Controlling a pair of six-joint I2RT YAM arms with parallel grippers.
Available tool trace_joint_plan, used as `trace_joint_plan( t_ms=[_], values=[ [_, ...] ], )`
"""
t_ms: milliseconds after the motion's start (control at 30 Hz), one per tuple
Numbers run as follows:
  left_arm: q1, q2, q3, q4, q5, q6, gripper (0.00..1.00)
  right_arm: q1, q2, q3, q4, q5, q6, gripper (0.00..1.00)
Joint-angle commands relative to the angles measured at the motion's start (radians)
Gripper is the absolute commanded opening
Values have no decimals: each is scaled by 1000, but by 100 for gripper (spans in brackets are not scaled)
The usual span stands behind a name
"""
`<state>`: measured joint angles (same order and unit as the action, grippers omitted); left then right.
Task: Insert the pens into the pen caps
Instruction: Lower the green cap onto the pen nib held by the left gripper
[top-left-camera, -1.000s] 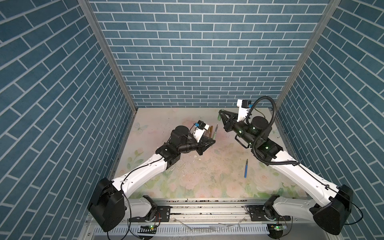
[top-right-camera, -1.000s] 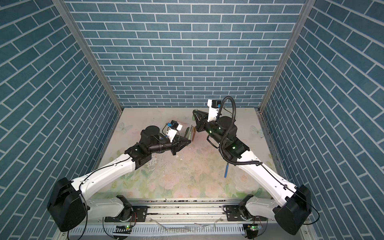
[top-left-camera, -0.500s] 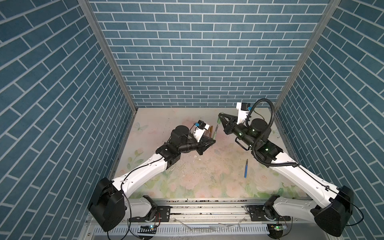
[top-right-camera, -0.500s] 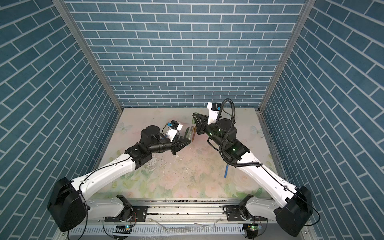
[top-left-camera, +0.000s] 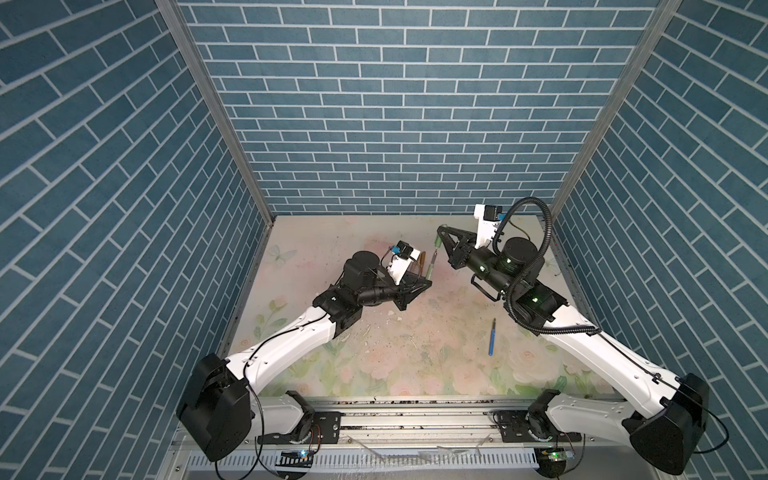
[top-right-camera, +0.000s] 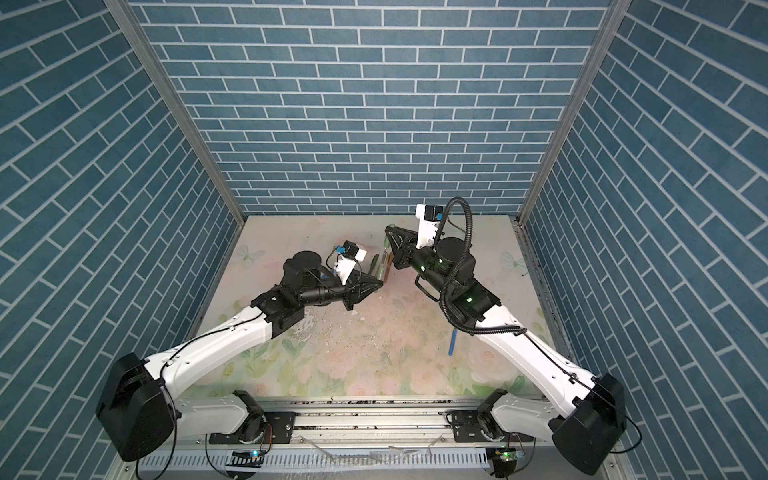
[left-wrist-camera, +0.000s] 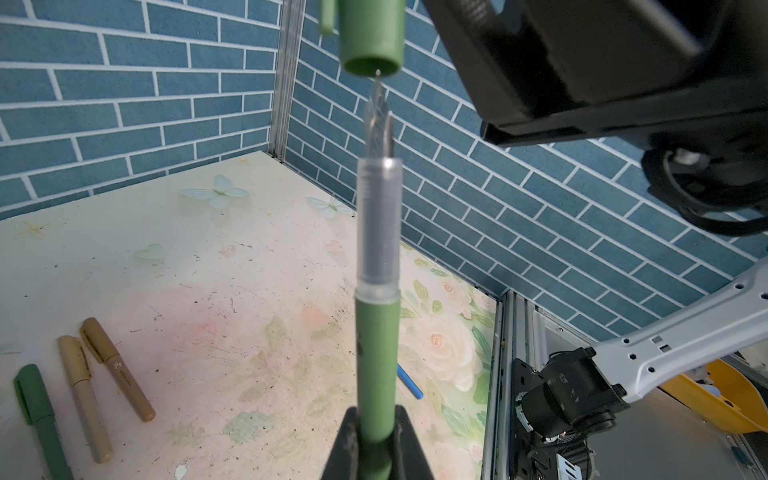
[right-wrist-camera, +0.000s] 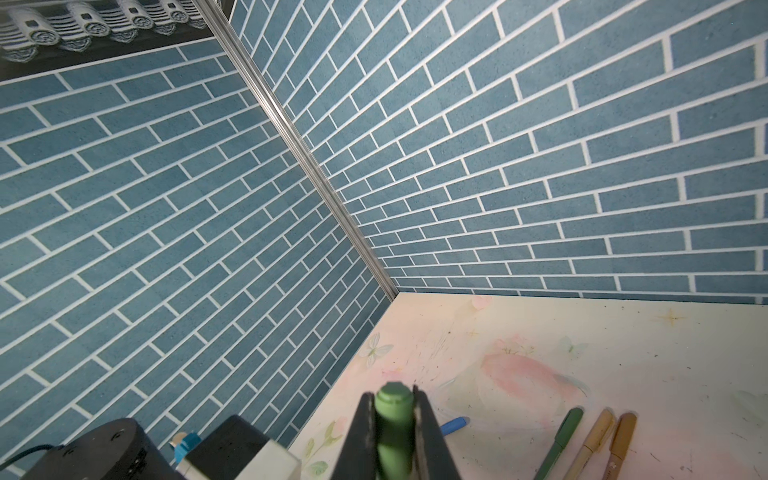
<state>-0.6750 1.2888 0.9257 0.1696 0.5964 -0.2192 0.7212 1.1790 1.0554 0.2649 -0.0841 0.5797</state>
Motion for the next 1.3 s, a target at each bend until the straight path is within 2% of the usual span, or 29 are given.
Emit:
trace_joint_plan(
  t_ms=[0,667,967,1267],
  values=[
    [-6,5,26,-5,6,15,0,4,-16,-7,5,-32,30,2],
    [-6,-8,12,22,-17,-8,0,4,-44,-78,-3,-50,69,2],
    [-3,-25,-24,121,-45,-98,0,10,-28,-155,137,-129,97,8],
    [26,-48,-51,187,-62,-150,0,24,8,-184,122,-195,102,12]
  ],
)
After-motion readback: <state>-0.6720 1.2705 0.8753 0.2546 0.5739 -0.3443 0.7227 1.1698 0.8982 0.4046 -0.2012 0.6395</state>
